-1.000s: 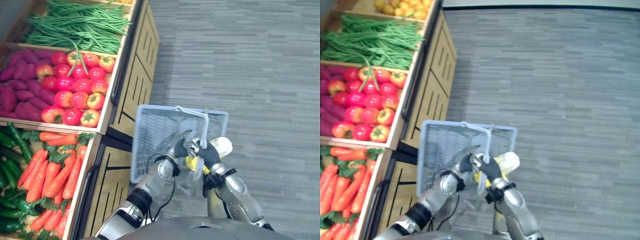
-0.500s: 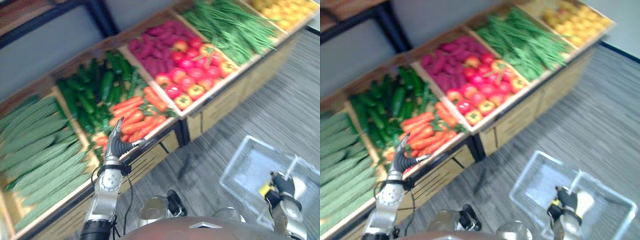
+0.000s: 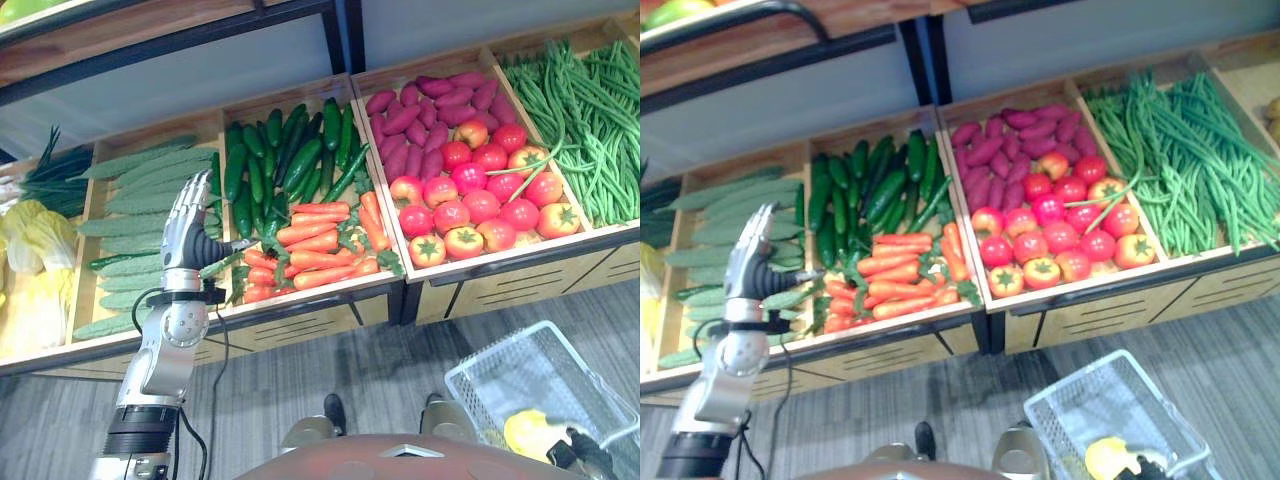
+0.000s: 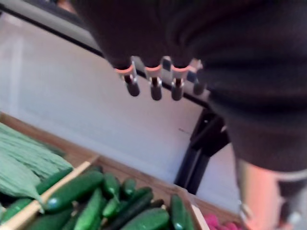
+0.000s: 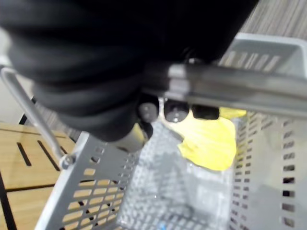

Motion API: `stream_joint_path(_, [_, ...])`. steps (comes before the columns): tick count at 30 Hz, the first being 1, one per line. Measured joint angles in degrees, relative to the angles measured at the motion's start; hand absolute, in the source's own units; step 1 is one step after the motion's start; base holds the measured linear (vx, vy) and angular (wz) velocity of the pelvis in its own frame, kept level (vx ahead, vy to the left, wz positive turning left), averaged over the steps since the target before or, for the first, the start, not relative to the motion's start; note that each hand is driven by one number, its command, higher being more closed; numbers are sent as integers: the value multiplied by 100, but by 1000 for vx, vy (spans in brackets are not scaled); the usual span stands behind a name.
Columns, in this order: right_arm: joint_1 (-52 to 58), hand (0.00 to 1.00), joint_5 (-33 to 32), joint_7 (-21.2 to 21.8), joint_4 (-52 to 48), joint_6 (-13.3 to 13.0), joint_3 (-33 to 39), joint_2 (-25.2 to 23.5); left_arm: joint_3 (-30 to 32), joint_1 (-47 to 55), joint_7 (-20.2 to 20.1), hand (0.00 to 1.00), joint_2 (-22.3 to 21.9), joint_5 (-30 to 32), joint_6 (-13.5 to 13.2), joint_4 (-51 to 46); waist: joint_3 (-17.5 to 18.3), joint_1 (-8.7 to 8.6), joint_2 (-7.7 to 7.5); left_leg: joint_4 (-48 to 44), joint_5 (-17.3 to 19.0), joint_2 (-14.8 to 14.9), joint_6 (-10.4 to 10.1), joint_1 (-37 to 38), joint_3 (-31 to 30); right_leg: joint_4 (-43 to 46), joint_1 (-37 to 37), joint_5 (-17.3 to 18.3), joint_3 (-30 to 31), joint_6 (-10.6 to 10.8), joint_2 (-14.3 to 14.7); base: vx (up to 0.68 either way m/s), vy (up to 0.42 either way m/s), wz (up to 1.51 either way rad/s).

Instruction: Pick vegetable in the basket

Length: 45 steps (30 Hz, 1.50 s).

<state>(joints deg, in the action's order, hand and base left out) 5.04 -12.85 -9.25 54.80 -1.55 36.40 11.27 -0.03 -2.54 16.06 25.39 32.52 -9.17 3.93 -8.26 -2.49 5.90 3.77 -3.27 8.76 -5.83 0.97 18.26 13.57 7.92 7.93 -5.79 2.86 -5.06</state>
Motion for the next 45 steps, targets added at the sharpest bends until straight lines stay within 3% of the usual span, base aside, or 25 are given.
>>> stream_joint_path(8, [-532,100,73,-196,-358,-10,-387,-62,-337,-625,18,0,11,466,380,1130,-821,-112,11,-32,-20,52,25,-418,668,-585,490,-592,544,29,114,-32,19,-38])
stream_joint_path(13, [-556,100,71,-313,-639,-10,-466,-65,-354,-1045,29,0,29,534,451,1725,-1034,-114,33,-109,-18,90,25,-653,980,-638,757,-708,690,22,151,-8,-7,-18])
stream_joint_path(14, [-613,100,70,-363,-738,-13,-552,-64,-378,-1264,52,100,44,530,488,1982,-1157,-113,25,-129,-18,107,25,-685,1051,-668,804,-759,750,18,171,-34,-20,-30])
stream_joint_path(21, [-863,100,70,-521,-1022,-14,-790,-116,-233,-2432,321,100,208,704,624,2595,-1408,-34,-44,-202,-13,171,31,-992,1574,-944,1152,-1111,1058,32,225,-42,-21,-22])
stream_joint_path(27, [-933,100,70,-501,-1139,-14,-1012,-153,-224,-2929,141,100,210,750,774,2888,-1470,-57,-145,-189,10,163,37,-978,1802,-1099,1134,-1237,1169,92,193,-18,-9,-10])
stream_joint_path(33, [-764,100,67,-495,-1377,-20,-1011,-302,-348,-2802,-47,100,208,765,845,2831,-1499,-103,-198,-191,-15,158,76,-721,1689,-1174,734,-1196,952,107,138,61,-7,17])
stream_joint_path(36, [-676,100,66,-495,-1321,-41,-1004,-420,-292,-2515,-70,100,230,766,1006,2402,-1494,-74,-198,-186,-16,129,77,-593,1548,-1191,512,-1150,797,108,91,65,5,24])
stream_joint_path(40, [-571,100,66,-481,-1135,-57,-1001,-442,121,-2057,-32,100,276,765,1003,1205,-1448,-15,-182,-179,-11,91,78,-368,1346,-1281,130,-1065,579,132,35,34,6,27])
stream_joint_path(45, [-383,100,64,-428,-734,-49,-939,-463,587,-1573,67,100,303,766,1024,549,-877,20,-136,-72,-9,20,79,-166,1157,-1434,-198,-1039,434,129,4,42,4,15])
